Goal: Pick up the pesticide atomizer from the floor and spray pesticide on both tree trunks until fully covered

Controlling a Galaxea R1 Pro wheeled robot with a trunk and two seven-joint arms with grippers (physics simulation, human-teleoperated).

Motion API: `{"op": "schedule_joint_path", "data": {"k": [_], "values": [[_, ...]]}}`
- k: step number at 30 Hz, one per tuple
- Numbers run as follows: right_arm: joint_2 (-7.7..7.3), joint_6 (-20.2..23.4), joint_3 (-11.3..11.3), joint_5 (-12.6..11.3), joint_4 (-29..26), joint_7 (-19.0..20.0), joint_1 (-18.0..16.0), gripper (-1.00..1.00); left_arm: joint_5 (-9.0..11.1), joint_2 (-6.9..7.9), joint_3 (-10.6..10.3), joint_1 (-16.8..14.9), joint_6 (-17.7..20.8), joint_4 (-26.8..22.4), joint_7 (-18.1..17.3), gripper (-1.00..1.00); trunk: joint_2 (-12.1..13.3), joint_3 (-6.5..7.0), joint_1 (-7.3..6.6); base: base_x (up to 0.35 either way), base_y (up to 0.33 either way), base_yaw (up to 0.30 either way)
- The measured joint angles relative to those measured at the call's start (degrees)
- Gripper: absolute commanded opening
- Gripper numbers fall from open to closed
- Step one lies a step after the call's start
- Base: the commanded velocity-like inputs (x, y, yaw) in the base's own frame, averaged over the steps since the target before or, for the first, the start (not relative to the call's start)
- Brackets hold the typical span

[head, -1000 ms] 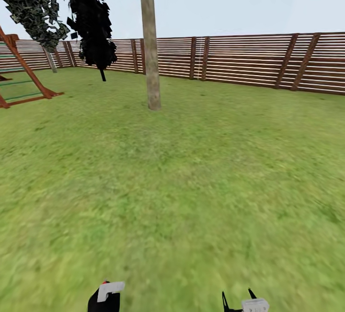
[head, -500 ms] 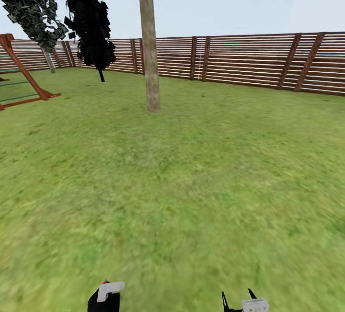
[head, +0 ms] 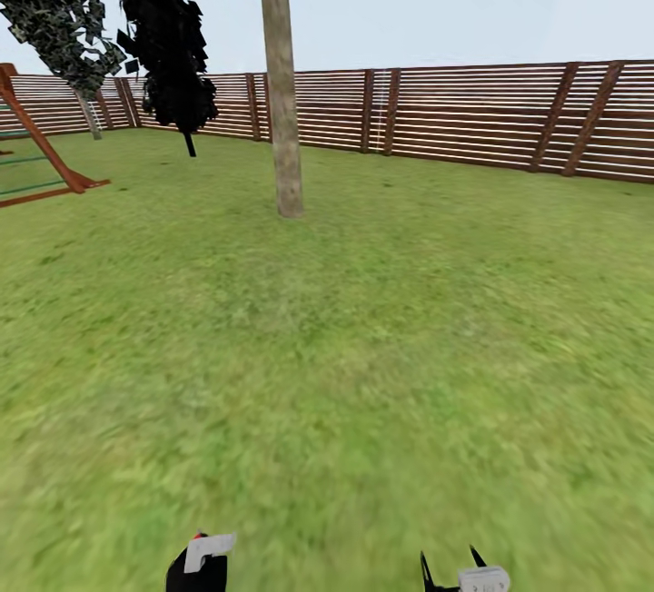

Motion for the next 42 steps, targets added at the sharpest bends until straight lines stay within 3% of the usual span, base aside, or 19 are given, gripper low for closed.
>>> {"op": "schedule_joint_path", "data": {"k": [42], "values": [[0.0,0.0,0.0,0.0,0.0,0.0,0.0,1.0,0.0,0.06,0.0,0.0,0.0,0.0,0.0,-1.0,0.0,0.0,0.0,0.341,0.0,0.0]]}}
